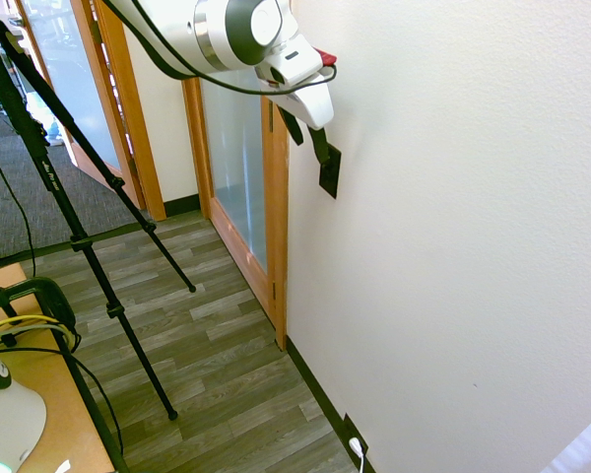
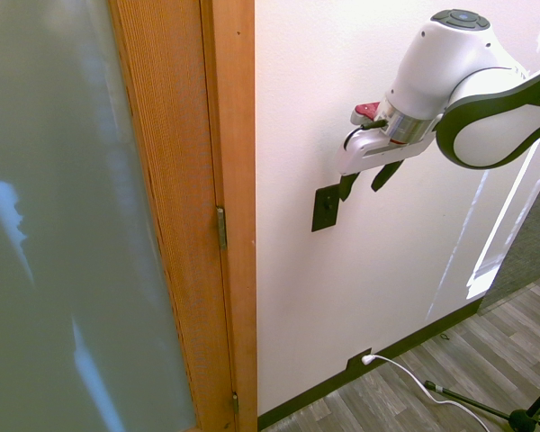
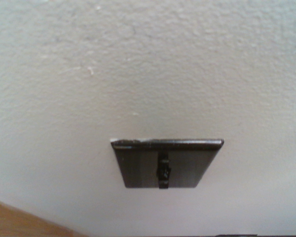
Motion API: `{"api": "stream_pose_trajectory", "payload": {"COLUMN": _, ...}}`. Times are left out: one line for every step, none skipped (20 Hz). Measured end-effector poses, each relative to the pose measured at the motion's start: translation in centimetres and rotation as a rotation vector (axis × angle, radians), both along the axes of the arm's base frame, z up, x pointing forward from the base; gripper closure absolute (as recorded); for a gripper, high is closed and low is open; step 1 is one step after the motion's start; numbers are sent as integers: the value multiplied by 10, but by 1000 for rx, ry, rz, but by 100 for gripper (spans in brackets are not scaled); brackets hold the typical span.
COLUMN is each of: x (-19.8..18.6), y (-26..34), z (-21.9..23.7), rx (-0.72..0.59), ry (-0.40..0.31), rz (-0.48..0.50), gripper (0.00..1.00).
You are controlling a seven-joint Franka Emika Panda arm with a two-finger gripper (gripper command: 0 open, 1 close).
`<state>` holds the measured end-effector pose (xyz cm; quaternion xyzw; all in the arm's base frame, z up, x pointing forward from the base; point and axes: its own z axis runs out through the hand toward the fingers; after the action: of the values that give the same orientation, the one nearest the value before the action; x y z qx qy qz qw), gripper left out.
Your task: Turn off the light
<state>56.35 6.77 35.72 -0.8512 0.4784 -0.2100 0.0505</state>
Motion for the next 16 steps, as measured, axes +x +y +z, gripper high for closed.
{"api": "stream_pose_trajectory", "payload": {"x": 3, "y": 1, "z": -5, "rx": -2, "ry": -4, "rz": 1, "gripper": 0}}
{"api": "stream_pose_trajectory", "payload": {"x": 6, "y": 2, "z": -9, "rx": -3, "ry": -6, "rz": 3, "gripper": 0}}
{"api": "stream_pose_trajectory", "payload": {"x": 9, "y": 4, "z": -13, "rx": -3, "ry": -7, "rz": 6, "gripper": 0}}
{"api": "stream_pose_trajectory", "payload": {"x": 11, "y": 5, "z": -16, "rx": -5, "ry": -7, "rz": 9, "gripper": 0}}
{"api": "stream_pose_trajectory", "payload": {"x": 13, "y": 6, "z": -19, "rx": -6, "ry": -8, "rz": 8, "gripper": 0}}
{"api": "stream_pose_trajectory", "payload": {"x": 16, "y": 7, "z": -20, "rx": -8, "ry": -9, "rz": 9, "gripper": 0}}
{"api": "stream_pose_trajectory", "payload": {"x": 18, "y": 8, "z": -21, "rx": -10, "ry": -10, "rz": 9, "gripper": 100}}
{"api": "stream_pose_trajectory", "payload": {"x": 20, "y": 9, "z": -22, "rx": -9, "ry": -11, "rz": 9, "gripper": 100}}
{"api": "stream_pose_trajectory", "payload": {"x": 22, "y": 10, "z": -22, "rx": -9, "ry": -12, "rz": 10, "gripper": 100}}
{"api": "stream_pose_trajectory", "payload": {"x": 24, "y": 11, "z": -23, "rx": -8, "ry": -13, "rz": 10, "gripper": 100}}
{"api": "stream_pose_trajectory", "payload": {"x": 26, "y": 11, "z": -23, "rx": -8, "ry": -13, "rz": 11, "gripper": 100}}
{"api": "stream_pose_trajectory", "payload": {"x": 27, "y": 12, "z": -24, "rx": -8, "ry": -13, "rz": 10, "gripper": 100}}
{"api": "stream_pose_trajectory", "payload": {"x": 29, "y": 12, "z": -25, "rx": -8, "ry": -12, "rz": 10, "gripper": 100}}
{"api": "stream_pose_trajectory", "payload": {"x": 30, "y": 12, "z": -26, "rx": -8, "ry": -12, "rz": 10, "gripper": 100}}
{"api": "stream_pose_trajectory", "payload": {"x": 31, "y": 12, "z": -26, "rx": -8, "ry": -12, "rz": 10, "gripper": 100}}
{"api": "stream_pose_trajectory", "payload": {"x": 32, "y": 12, "z": -26, "rx": -8, "ry": -13, "rz": 10, "gripper": 100}}
